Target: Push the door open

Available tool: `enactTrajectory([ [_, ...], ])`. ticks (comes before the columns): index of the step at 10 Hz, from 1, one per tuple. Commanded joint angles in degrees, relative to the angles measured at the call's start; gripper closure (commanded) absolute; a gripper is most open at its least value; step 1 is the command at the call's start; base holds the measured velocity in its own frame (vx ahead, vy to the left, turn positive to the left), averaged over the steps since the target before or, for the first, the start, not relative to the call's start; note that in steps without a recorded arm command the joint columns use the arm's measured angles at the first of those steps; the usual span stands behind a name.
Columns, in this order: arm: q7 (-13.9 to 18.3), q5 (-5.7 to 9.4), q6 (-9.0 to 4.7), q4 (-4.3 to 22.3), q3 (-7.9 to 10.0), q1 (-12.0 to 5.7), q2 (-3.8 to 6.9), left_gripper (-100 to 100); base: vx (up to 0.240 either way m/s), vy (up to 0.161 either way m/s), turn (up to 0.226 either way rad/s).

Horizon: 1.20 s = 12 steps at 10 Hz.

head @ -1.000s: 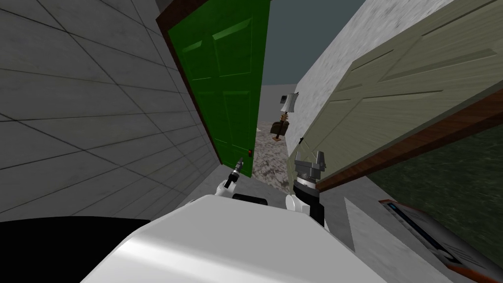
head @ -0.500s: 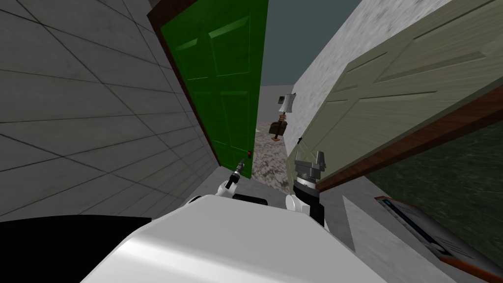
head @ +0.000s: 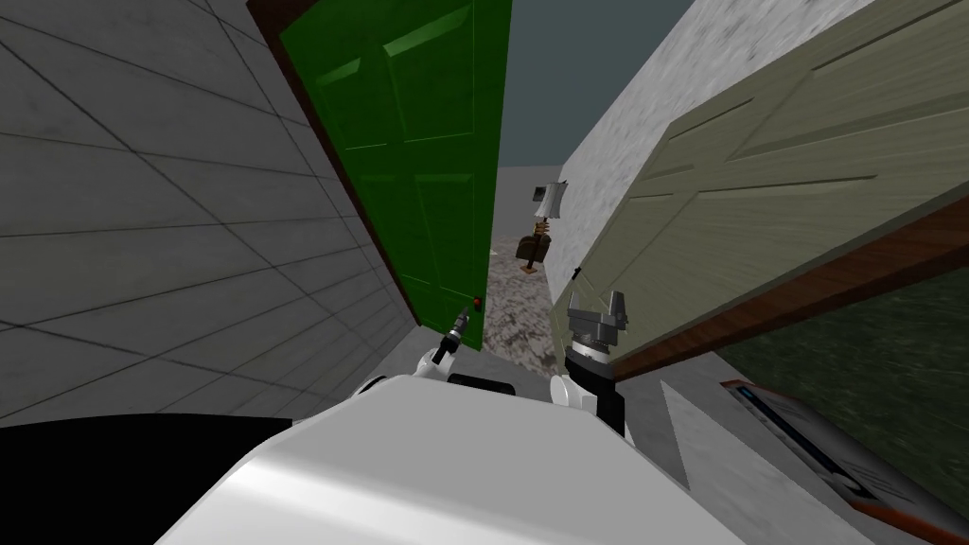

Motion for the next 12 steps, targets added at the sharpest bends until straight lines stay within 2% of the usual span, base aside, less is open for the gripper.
enactTrajectory([
  [1,-0.12,0.1,-0.36,0.53,0.22,-0.16,0.24,-100,0.182,-0.048,-0.024],
  [4,-0.28,0.22,-0.67,0.79,0.55,-0.05,-0.22,-100,0.193,-0.048,-0.027],
  [6,-0.38,0.3,-0.87,0.95,0.76,0.03,-1.25,-100,0.193,-0.039,-0.025],
  [7,-0.39,0.24,-0.64,0.37,0.64,0.37,-0.96,-100,0.073,-0.011,0.012],
  [8,-0.39,0.24,-0.64,0.37,0.64,0.37,-0.96,100,-0.015,-0.001,-0.009],
  [12,-0.39,0.24,-0.64,0.37,0.64,0.37,-0.96,100,-0.014,0.003,-0.002],
])
